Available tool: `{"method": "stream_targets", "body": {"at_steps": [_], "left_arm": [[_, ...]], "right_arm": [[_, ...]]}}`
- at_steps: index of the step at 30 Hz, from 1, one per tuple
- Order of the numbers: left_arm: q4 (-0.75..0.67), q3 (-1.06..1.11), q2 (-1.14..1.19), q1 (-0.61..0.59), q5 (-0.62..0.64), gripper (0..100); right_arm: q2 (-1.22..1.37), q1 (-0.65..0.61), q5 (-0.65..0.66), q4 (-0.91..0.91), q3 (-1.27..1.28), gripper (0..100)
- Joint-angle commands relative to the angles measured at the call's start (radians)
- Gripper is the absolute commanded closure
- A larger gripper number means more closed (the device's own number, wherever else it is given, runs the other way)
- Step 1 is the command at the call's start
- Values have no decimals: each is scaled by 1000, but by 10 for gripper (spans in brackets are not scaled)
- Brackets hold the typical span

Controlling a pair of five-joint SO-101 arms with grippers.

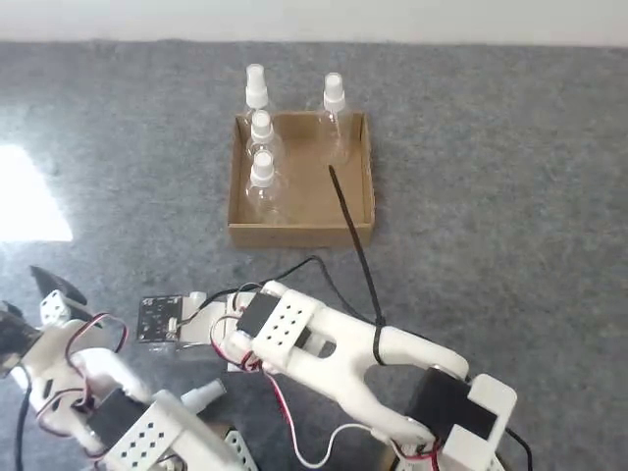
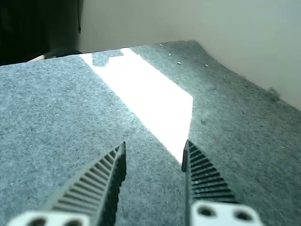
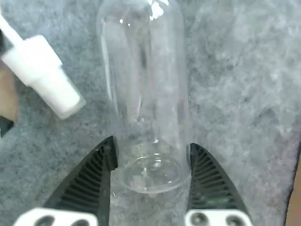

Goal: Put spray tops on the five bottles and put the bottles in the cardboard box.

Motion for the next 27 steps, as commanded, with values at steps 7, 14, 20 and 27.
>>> {"method": "stream_targets", "body": {"at_steps": [7, 14, 20, 27], "left_arm": [[15, -15, -14, 2, 8, 811], [15, -15, -14, 3, 8, 811], [15, -15, -14, 5, 8, 811], [20, -15, -11, 49, 9, 811]], "right_arm": [[-166, 93, 2, 127, -66, 933], [-173, 94, 8, 203, -66, 933], [-214, 96, 11, 325, -72, 933], [-440, 136, 9, 490, -64, 933]]}}
